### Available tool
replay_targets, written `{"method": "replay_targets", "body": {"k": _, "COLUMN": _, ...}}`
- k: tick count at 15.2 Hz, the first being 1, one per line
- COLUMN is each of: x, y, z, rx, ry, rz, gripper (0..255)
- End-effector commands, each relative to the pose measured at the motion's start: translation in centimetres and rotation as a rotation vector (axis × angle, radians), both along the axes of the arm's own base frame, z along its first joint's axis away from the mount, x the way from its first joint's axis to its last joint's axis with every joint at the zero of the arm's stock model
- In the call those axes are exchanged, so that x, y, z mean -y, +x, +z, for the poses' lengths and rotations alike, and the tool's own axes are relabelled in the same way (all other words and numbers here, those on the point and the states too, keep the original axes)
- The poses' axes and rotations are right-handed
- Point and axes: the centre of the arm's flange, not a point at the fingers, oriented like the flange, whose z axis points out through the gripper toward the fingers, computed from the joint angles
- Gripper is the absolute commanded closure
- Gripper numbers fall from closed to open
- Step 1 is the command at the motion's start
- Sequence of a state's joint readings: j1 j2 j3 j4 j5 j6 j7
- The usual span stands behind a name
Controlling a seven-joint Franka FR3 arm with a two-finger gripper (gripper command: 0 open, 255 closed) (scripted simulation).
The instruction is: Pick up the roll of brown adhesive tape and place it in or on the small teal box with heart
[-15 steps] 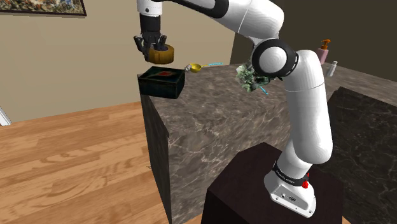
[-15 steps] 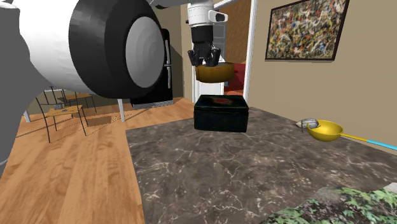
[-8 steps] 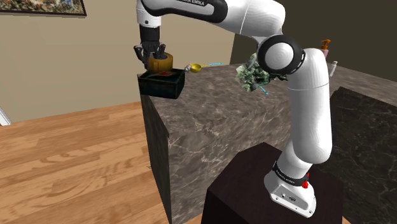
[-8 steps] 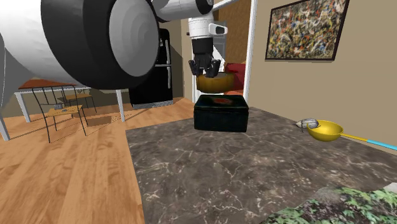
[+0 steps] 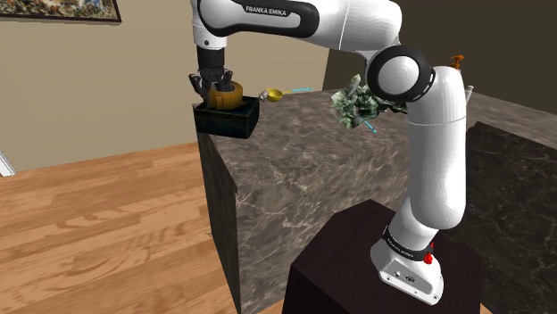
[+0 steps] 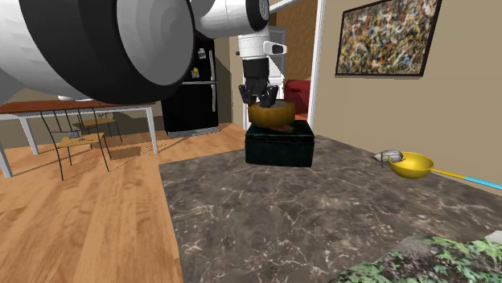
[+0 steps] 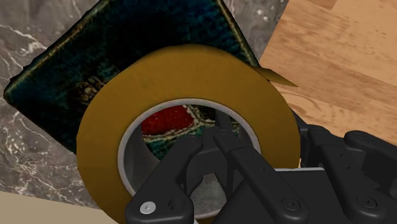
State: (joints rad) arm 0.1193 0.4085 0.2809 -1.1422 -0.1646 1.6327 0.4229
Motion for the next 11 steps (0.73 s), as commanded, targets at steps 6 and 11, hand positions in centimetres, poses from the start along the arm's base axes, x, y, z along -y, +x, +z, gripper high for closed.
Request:
{"method": "replay_targets", "body": {"k": 6, "x": 0.0, "y": 0.0, "z": 0.0, "rx": 0.001, "ry": 0.0, "rz": 0.0, "gripper": 0}}
{"method": "replay_targets", "body": {"k": 11, "x": 0.0, "y": -0.2, "z": 1.3, "rx": 0.001, "ry": 0.0, "rz": 0.0, "gripper": 0}}
